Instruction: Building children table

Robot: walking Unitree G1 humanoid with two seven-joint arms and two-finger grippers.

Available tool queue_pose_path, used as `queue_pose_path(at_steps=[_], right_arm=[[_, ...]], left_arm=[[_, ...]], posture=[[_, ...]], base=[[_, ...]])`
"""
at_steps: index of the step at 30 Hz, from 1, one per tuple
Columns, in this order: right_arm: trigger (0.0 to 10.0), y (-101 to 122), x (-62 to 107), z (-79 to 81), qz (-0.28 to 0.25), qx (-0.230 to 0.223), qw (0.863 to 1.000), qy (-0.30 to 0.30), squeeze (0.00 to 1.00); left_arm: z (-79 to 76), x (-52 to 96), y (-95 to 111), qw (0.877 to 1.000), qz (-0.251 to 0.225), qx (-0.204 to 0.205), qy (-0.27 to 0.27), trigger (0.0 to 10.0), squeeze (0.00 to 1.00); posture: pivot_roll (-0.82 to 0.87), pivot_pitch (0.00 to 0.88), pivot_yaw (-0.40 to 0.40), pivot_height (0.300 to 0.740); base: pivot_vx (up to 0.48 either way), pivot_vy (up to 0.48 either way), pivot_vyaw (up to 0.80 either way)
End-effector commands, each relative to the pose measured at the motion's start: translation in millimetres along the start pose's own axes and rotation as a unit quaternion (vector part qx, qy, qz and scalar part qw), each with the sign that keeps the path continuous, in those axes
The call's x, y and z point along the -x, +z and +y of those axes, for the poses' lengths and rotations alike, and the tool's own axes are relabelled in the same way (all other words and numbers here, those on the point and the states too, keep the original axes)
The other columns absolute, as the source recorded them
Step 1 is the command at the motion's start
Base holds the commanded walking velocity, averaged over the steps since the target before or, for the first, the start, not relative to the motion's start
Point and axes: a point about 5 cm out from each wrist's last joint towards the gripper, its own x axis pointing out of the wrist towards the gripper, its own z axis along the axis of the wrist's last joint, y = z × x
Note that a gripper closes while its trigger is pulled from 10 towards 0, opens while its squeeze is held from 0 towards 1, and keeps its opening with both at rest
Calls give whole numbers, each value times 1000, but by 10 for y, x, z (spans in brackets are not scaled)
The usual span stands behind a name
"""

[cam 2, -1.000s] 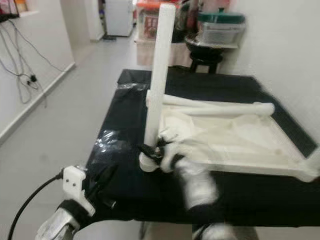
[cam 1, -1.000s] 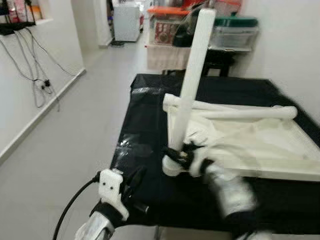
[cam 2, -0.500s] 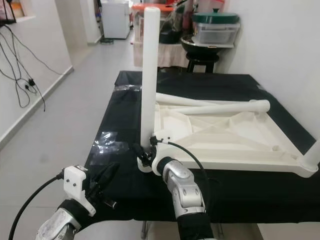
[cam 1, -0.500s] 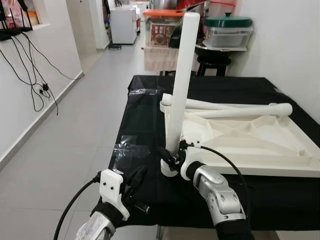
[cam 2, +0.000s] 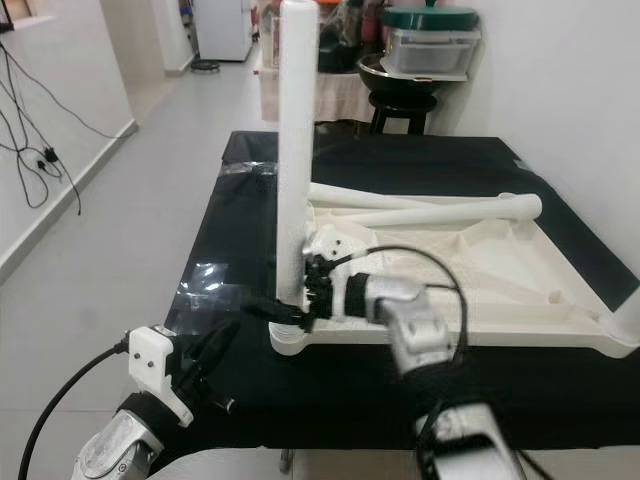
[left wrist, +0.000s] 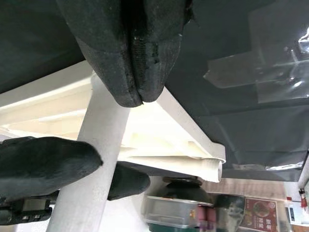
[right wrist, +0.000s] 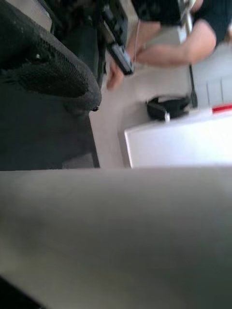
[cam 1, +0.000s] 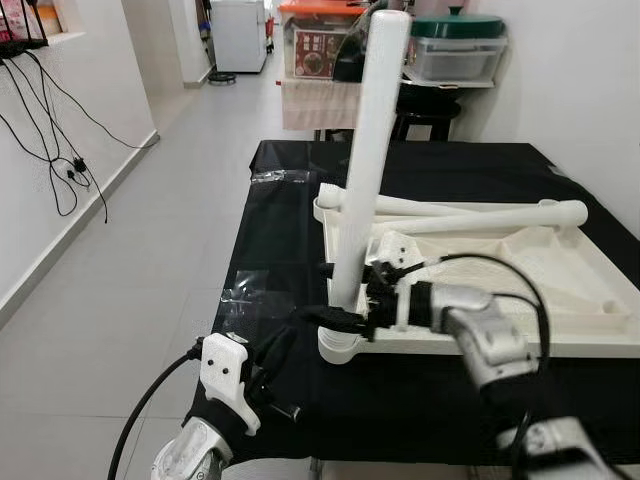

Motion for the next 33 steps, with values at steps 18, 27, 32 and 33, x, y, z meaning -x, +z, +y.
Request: queue_pose_path(at_steps=[18,27,32,33], right_arm=[[0,-268,26,12,3,-22,999,-34,0],[0,-683,-262,224,40,-104,910,-400,0],[0,-629,-243,96,33,-84,901,-424,0],[2745,-631,-248,98,37,-83,901,-425,0]], left_arm=[[-25,24,-39,1000,7,1,1,10000,0],[-7,43,-36,1000,8,4,3,10000,0],[-10,39,-36,1000,7,3,5,10000,0],[-9,39,-35,1000,6,3,7,10000,0]], posture=[[68,0,-59,740],[66,0,-59,740],[62,0,-56,740],[62,0,-55,740]], base=[[0,0,0],[0,0,0],[0,0,0],[0,0,0]])
